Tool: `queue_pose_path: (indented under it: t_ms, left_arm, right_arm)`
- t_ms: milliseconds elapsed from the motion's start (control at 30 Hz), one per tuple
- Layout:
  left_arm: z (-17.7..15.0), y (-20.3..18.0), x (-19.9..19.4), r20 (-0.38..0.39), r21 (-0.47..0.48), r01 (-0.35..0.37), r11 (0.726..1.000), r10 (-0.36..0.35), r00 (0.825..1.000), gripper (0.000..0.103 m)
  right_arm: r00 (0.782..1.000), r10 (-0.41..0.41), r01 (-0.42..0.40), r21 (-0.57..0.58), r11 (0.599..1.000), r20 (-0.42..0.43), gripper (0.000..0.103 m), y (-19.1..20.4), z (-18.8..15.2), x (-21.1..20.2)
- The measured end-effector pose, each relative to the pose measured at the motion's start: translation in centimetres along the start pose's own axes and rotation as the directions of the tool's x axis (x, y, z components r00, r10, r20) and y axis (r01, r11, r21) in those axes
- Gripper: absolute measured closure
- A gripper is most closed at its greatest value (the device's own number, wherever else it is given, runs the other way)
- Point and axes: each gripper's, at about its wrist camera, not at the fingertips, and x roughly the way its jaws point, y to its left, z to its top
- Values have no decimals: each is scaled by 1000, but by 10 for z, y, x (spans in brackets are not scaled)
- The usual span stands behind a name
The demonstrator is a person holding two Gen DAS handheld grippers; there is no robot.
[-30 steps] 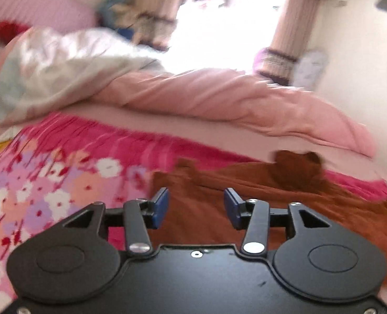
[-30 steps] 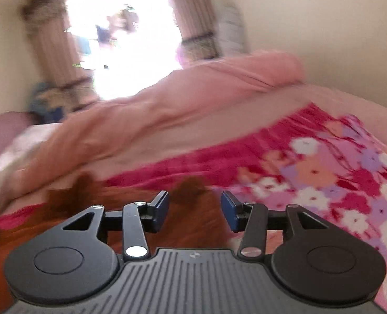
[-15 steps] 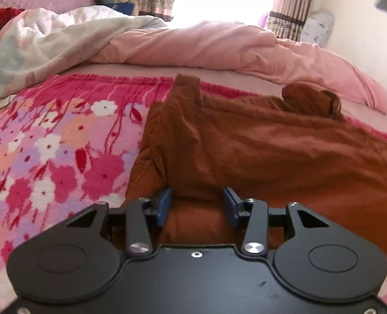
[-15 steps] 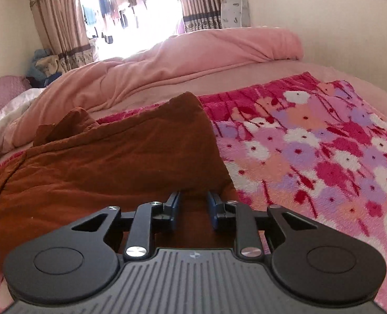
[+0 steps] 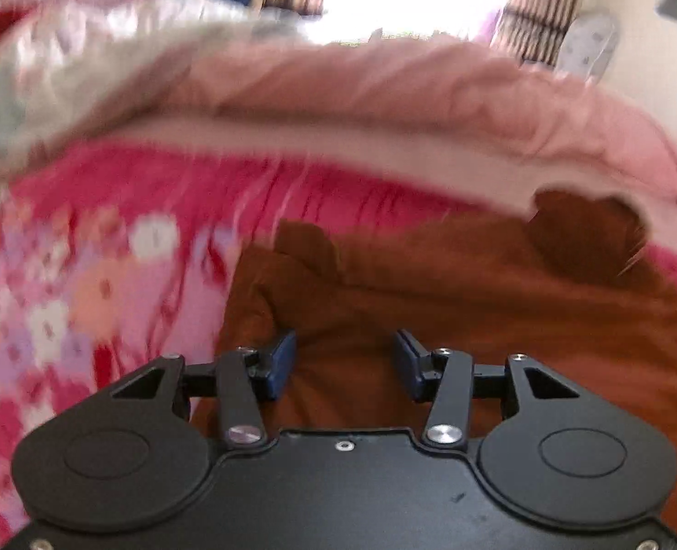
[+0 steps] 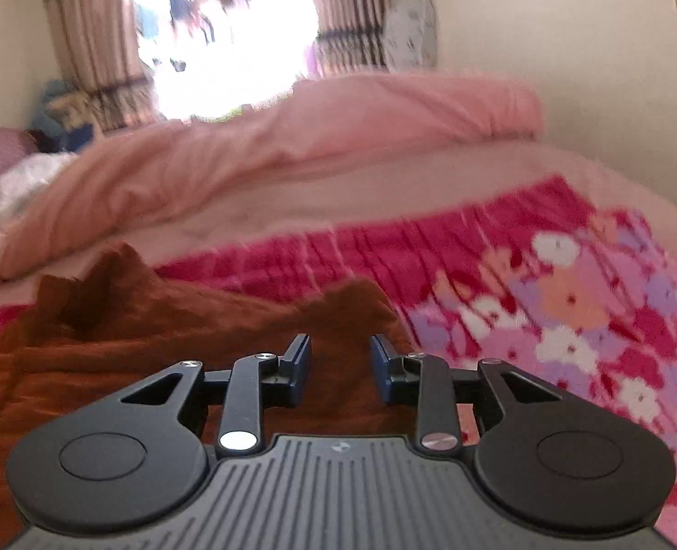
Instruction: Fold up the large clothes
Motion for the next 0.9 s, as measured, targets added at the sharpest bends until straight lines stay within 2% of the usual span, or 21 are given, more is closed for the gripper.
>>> queue_pose_path:
  t_ms: [67, 167, 300, 333, 400, 467, 533, 633, 700, 767, 833, 867, 900]
  left_arm:
    - [-10, 9, 5, 36, -25, 21, 999, -21, 999, 52]
    - [-8, 5, -1, 48, -5, 17, 1000, -17, 999, 54]
    - [-9, 14, -42, 103, -48, 38, 998, -33, 994, 52]
    - [-14, 12, -58, 120, -52, 47, 998, -41, 992, 51]
    - [-31, 19, -85, 144, -74, 66, 995, -54, 988, 47]
    - [-54, 27, -109, 144, -111, 71, 991, -55, 988, 47]
    - [-77, 38, -126, 141, -173, 106, 979, -82, 987, 45]
    - [-112, 58, -141, 157, -324, 172, 930, -126, 980, 43]
    - [-129, 68, -144, 164, -409, 190, 893, -133, 977, 42]
    - [-141, 76, -138, 156, -492, 222, 842, -165, 974, 42]
    - [-149, 81, -133, 175, -551, 272, 789, -209, 962, 41]
    - [-151, 81, -129, 196, -565, 298, 770, -225, 954, 41]
    - [-152, 80, -127, 203, -572, 305, 761, -229, 952, 41]
  right_arm:
    - [1000, -6, 6, 8, 1000, -22, 67, -4, -11, 12]
    - [1000, 11, -11, 58, 998, -9, 67, -11, -18, 13]
    - [996, -49, 47, 33, 998, 75, 66, 16, -15, -29]
    - [995, -28, 26, 23, 999, 96, 66, 25, -16, -40]
    - [989, 83, -84, 8, 996, 119, 66, 50, -27, -68]
    - [977, 185, -181, -43, 983, 109, 66, 82, -43, -87]
    - [964, 247, -238, -96, 966, 96, 66, 117, -61, -99]
    - [956, 282, -268, -153, 951, 80, 66, 161, -84, -106]
    - [962, 267, -254, -156, 955, 63, 66, 181, -95, -102]
    - [967, 248, -238, -151, 960, 52, 66, 193, -102, -96]
    - [979, 198, -191, -146, 971, 39, 66, 200, -109, -87]
    - [982, 187, -181, -142, 973, 31, 65, 201, -111, -83]
    - [984, 177, -173, -132, 976, 15, 65, 201, -113, -78]
